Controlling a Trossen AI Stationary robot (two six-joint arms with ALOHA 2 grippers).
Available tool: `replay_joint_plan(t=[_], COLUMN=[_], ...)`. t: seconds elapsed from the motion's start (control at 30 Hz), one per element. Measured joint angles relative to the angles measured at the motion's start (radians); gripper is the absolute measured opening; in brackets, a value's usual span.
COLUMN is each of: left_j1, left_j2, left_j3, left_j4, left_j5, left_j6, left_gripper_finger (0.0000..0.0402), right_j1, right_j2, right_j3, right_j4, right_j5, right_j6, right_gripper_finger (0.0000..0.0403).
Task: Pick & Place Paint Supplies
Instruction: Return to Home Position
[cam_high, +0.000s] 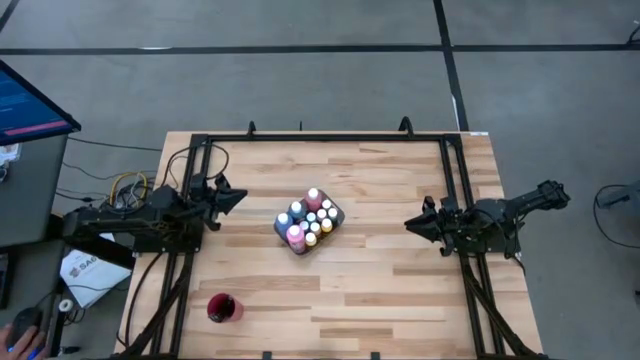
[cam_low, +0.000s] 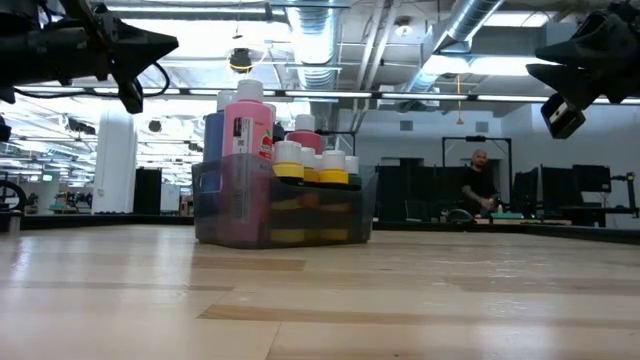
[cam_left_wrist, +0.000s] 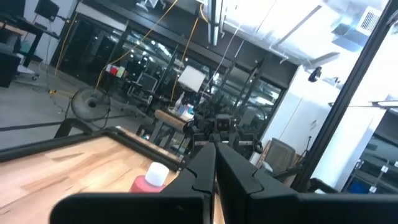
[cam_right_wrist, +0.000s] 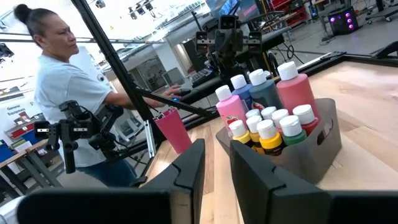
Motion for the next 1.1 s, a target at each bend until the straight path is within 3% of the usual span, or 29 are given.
replay_joint_plan(t=[1.1], left_j1=[0.0], left_j2=[0.016], left_j3=[0.0], left_j4=[0.014], left_j5=[-0.002], left_j6=[0.0], left_gripper_finger=[0.0003], right_j1=[0.0], right_j2=[0.0], right_j3=[0.0], right_j4=[0.0], right_j5=[0.0], right_j6=[0.0], right_gripper_finger=[0.0071])
